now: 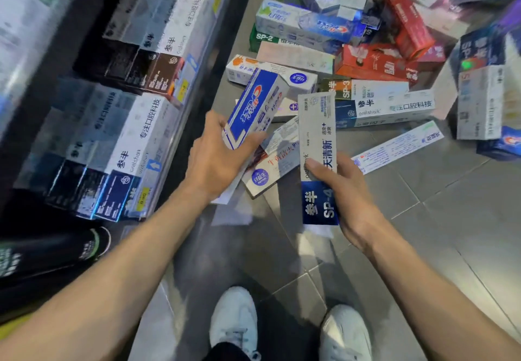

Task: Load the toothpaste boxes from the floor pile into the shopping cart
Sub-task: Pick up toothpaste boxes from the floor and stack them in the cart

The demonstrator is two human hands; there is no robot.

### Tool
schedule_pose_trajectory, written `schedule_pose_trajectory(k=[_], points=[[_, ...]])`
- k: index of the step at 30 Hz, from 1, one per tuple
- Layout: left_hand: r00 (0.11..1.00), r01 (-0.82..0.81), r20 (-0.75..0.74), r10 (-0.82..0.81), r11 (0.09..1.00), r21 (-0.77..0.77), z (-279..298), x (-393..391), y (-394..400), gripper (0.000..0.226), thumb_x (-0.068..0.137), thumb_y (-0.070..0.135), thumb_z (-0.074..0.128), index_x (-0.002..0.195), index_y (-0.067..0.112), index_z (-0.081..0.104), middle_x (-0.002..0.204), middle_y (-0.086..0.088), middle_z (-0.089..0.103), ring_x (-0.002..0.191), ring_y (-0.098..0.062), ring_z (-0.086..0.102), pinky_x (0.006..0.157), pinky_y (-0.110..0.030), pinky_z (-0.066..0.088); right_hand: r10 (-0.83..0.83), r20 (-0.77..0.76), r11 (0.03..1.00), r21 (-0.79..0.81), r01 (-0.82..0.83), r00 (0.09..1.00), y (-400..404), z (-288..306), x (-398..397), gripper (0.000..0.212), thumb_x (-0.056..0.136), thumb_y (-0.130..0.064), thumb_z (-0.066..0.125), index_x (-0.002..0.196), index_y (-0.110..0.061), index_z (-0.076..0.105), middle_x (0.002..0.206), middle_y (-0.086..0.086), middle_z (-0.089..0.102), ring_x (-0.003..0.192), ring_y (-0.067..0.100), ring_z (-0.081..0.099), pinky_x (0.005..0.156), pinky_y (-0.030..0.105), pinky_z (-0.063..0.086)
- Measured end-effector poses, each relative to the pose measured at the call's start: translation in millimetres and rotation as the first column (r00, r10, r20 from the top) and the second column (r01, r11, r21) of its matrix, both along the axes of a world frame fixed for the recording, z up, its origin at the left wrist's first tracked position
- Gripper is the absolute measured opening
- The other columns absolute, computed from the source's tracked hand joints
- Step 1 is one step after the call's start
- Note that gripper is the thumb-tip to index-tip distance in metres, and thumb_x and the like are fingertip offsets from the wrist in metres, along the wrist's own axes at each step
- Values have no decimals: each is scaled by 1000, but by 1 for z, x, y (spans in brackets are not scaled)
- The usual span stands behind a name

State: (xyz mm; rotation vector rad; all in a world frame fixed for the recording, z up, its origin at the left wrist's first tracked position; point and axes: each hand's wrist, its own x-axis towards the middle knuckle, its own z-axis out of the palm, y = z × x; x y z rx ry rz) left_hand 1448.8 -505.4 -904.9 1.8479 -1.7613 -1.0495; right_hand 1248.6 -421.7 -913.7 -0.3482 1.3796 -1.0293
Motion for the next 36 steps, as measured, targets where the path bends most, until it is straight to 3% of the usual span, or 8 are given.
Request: schedule_pose_trajectory(k=[4, 7, 11, 13, 16, 20, 28, 36], points=[[958, -97, -256, 128, 987, 130, 93, -20, 27, 38, 96, 62, 50, 104, 24, 55, 89, 17, 67, 78, 6, 64, 67, -7, 46, -28, 34, 999, -15, 28, 999, 17, 107, -5, 29, 92, -15, 68, 120, -11, 61, 94, 3, 78, 74, 18, 74, 68, 34, 61], [871, -118, -422, 253, 940, 319, 185, -49, 47, 40, 102, 62, 36, 104, 34, 65, 98, 14, 74, 99, -10, 70, 94, -33, 54, -109, 80, 993, -27, 111, 991, 38, 206, -16, 30, 92, -15, 68, 120, -7, 61, 89, 1, 77, 70, 17, 74, 59, 29, 59], [810, -30, -522, 267, 908, 418, 332, -91, 89, 37, 107, 41, 36, 95, 35, 70, 81, 21, 75, 82, 3, 72, 74, -17, 57, -177, 84, 983, -32, 181, 981, 73, 348, -33, 34, 91, -17, 71, 123, -12, 63, 102, 2, 77, 83, 21, 75, 68, 33, 60], [799, 19, -536, 274, 879, 477, 403, -107, 109, 41, 100, 50, 43, 87, 38, 79, 88, 12, 78, 88, -7, 75, 80, -28, 60, -225, 76, 971, -64, 230, 971, 91, 418, -41, 39, 87, -21, 75, 124, -16, 64, 112, 5, 76, 96, 25, 73, 82, 40, 60], [772, 108, -582, 257, 849, 518, 505, -130, 135, 49, 84, 63, 54, 111, 29, 76, 109, -6, 77, 105, -27, 73, 98, -52, 54, -343, 74, 934, -80, 348, 937, 125, 520, -57, 49, 81, -27, 74, 127, -15, 63, 117, 10, 74, 102, 33, 71, 90, 46, 57], [771, 274, -630, 97, 841, 466, 615, -163, 169, 42, 94, 48, 57, 125, 21, 66, 108, -3, 77, 100, -23, 74, 94, -46, 57, -471, 89, 875, -80, 478, 878, 183, 623, -77, 45, 85, -25, 75, 127, -15, 63, 118, 15, 73, 98, 34, 71, 87, 49, 59], [659, 646, -725, -201, 644, 409, 735, -231, 272, 30, 83, 35, 67, 112, 29, 61, 81, 4, 78, 67, -13, 74, 58, -28, 59, -784, 343, 554, 8, 833, 518, 347, 742, -98, 61, 55, -36, 92, 106, -5, 76, 95, 23, 73, 69, 31, 70, 65, 38, 62], [554, 832, -706, -441, 314, 457, 763, -294, 418, 33, 86, 24, 73, 114, 22, 56, 87, 3, 76, 74, -14, 74, 60, -28, 59, -911, 351, 217, -42, 975, 218, 517, 759, -85, 76, 24, -47, 102, 87, -10, 82, 84, 17, 75, 64, 27, 73, 57, 34, 61]])
